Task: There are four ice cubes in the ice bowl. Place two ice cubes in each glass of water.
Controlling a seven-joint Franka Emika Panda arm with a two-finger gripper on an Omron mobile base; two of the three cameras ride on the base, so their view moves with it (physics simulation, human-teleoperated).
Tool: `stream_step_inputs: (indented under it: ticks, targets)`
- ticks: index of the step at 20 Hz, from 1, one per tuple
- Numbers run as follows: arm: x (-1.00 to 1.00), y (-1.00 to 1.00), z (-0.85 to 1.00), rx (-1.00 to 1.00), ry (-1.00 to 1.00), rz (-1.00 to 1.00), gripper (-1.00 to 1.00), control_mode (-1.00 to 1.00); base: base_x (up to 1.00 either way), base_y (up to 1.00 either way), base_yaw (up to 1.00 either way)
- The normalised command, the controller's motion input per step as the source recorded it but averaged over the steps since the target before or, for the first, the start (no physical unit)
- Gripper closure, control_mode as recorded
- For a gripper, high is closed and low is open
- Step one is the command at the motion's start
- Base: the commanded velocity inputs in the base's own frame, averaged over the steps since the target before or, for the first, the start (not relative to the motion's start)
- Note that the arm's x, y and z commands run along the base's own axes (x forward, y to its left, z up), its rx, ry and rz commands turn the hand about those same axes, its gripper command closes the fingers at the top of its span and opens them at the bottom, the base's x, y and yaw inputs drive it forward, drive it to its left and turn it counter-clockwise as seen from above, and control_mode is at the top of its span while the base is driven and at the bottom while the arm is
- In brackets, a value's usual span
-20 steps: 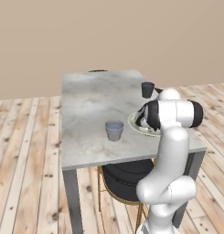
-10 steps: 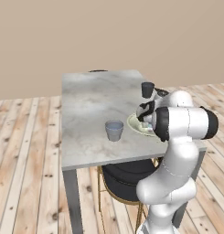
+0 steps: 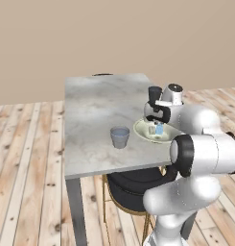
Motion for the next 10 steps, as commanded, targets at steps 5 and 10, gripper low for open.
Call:
stream_step_inputs:
  ticks: [5,10]
  targets:
    - [-0.64,0.47,0.46,0.00,0.00,0.18,1.00,-1.00,0.00,0.00,0.00]
    - [-0.38,0.54,0.43,0.00,0.00,0.17,1.00,-1.00,0.00,0.00,0.00]
